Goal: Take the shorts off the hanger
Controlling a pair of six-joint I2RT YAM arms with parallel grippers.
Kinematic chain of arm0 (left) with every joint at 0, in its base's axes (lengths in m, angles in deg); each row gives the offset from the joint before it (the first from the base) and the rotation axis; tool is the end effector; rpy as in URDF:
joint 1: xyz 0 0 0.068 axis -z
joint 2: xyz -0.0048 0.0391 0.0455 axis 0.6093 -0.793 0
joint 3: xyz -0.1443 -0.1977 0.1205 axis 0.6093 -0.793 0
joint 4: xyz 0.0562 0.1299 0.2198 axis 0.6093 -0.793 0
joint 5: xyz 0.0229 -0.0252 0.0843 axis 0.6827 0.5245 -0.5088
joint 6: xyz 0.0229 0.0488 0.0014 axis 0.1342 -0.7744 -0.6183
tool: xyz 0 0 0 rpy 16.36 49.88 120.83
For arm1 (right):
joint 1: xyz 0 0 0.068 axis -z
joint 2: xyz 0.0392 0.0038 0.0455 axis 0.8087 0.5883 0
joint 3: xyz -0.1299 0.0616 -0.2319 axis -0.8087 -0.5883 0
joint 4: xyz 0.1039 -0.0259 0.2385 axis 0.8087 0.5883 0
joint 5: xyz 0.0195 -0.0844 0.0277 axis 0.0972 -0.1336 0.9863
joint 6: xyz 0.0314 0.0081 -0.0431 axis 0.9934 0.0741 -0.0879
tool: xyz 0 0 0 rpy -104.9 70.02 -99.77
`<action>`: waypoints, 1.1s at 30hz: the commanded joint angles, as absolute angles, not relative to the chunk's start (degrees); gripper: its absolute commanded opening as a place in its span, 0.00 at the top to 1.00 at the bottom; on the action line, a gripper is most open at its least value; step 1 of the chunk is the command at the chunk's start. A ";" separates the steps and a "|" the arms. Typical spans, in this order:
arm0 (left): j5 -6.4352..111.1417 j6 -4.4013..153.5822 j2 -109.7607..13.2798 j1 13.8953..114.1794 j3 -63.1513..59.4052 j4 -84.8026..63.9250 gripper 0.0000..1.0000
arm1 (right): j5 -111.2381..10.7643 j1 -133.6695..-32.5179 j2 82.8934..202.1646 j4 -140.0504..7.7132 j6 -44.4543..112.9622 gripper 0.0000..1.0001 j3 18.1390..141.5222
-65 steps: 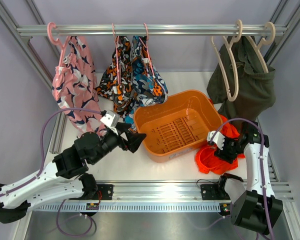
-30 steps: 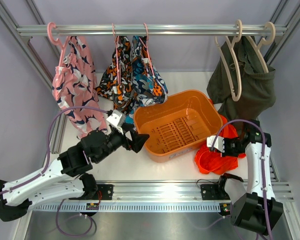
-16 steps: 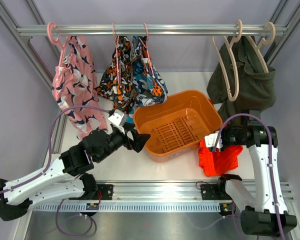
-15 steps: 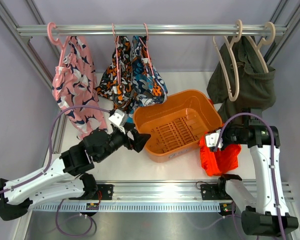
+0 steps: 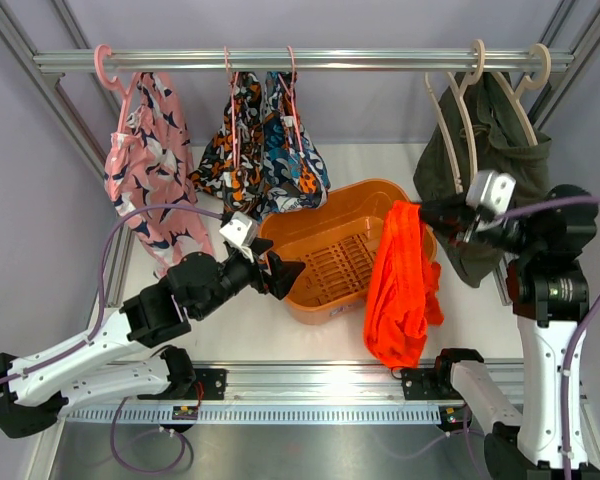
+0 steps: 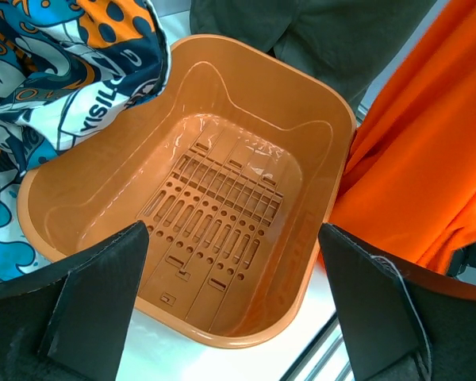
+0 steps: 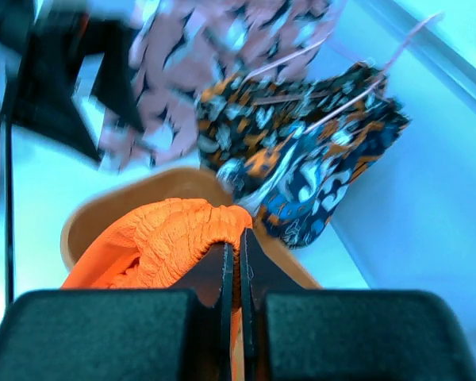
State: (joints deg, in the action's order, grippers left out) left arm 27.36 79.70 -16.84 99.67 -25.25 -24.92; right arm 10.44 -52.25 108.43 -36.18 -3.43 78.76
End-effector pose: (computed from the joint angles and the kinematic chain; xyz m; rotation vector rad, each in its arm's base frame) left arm 0.0914 -0.1512 0.3627 0.4667 1.6963 -0.7718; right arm 0.1172 0.0296 0.4686 -1.1878 1.0940 0.5229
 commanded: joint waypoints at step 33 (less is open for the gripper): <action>25.99 81.38 -14.93 99.59 -25.70 -21.33 0.05 | -10.06 -65.13 132.21 -53.85 24.29 1.00 99.05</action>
State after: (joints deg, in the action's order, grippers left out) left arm 27.34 81.45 -15.36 99.67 -25.33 -24.90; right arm -14.33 -63.38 137.08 -55.65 32.00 103.96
